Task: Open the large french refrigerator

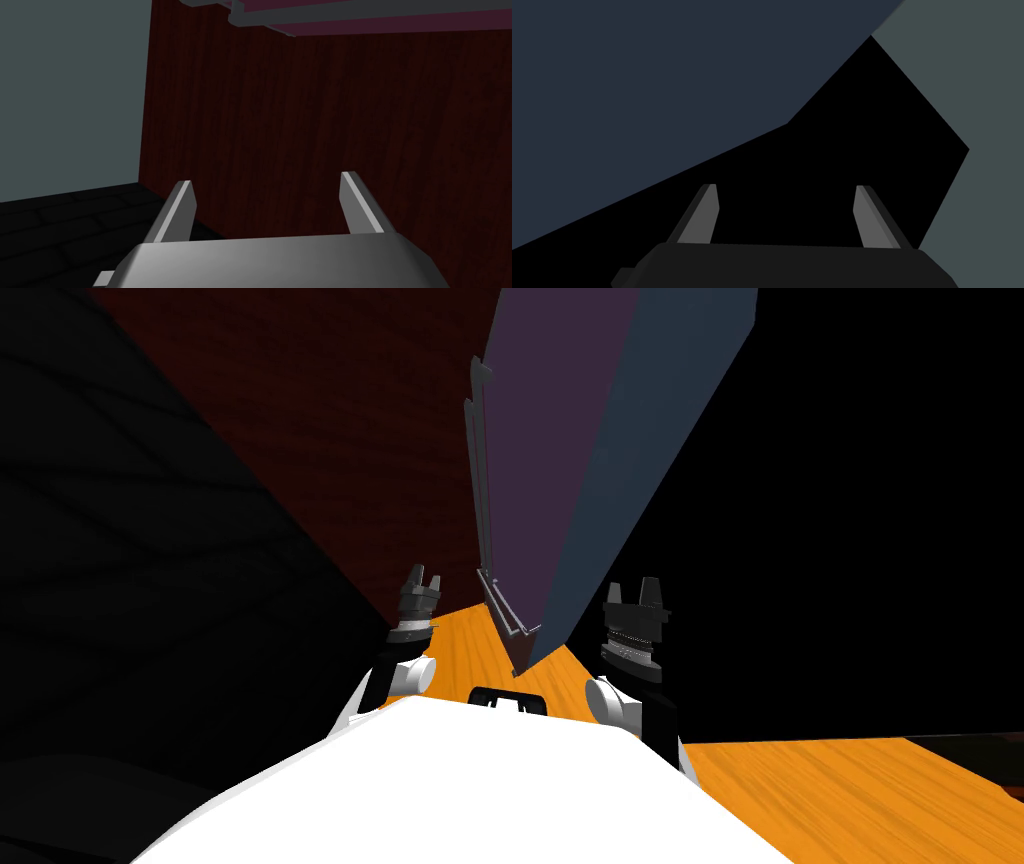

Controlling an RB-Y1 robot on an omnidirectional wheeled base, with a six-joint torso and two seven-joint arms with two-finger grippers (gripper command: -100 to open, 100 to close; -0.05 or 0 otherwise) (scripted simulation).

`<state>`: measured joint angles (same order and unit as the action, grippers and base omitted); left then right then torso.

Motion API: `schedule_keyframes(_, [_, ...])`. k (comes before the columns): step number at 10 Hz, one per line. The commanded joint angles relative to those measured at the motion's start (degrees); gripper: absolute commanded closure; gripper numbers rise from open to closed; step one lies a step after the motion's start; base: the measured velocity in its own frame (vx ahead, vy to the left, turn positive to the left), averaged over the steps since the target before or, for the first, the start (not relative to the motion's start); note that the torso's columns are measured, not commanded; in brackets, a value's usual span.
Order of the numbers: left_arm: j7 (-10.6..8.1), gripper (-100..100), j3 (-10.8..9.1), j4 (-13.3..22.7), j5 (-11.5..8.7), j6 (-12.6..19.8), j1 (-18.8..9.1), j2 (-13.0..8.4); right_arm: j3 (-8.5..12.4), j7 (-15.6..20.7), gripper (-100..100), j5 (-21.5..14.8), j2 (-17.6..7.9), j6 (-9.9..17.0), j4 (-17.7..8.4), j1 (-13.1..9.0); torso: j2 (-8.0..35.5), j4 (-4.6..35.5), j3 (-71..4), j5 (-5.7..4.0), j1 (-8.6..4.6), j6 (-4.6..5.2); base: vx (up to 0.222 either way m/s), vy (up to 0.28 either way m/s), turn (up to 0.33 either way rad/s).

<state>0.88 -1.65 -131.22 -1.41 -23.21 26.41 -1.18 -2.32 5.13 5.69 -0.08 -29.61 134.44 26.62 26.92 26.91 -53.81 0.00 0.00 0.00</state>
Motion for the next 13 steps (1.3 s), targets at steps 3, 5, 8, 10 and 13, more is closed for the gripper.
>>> schedule_keyframes(3, [-0.07,-100,-0.03,1.53,0.38,-0.32,-0.52,-1.66,0.00,0.00,0,0.00,0.00,0.00,0.00,0.00,12.69,12.69,-25.38,0.00,0.00,0.00,0.002,-0.003,0.001])
schedule_keyframes(5, [-0.25,-100,-0.12,5.01,1.32,-1.15,-1.73,-3.84,0.00,0.00,0,0.00,0.00,0.01,-0.03,0.01,15.15,15.13,-30.45,-0.01,-0.06,0.00,0.004,-0.032,0.004])
schedule_keyframes(8, [-0.50,-100,-0.26,9.99,2.73,-2.43,-3.51,-5.58,0.00,0.00,0,0.00,0.00,0.01,-0.03,0.01,15.34,15.36,-30.76,0.00,0.00,0.00,0.006,-0.034,0.004])
schedule_keyframes(10, [-0.72,-100,-0.37,13.36,3.87,-3.48,-4.95,-6.52,0.00,0.00,0,0.00,0.00,0.01,-0.03,0.01,15.37,15.37,-30.75,0.00,-0.01,0.00,0.008,-0.039,0.006])
schedule_keyframes(13, [-0.95,-100,-0.49,18.54,5.15,-4.66,-6.56,-7.26,0.00,0.00,0,0.00,0.01,0.01,-0.03,0.01,15.37,15.37,-30.75,-0.01,-0.03,0.00,0.006,-0.040,0.004])
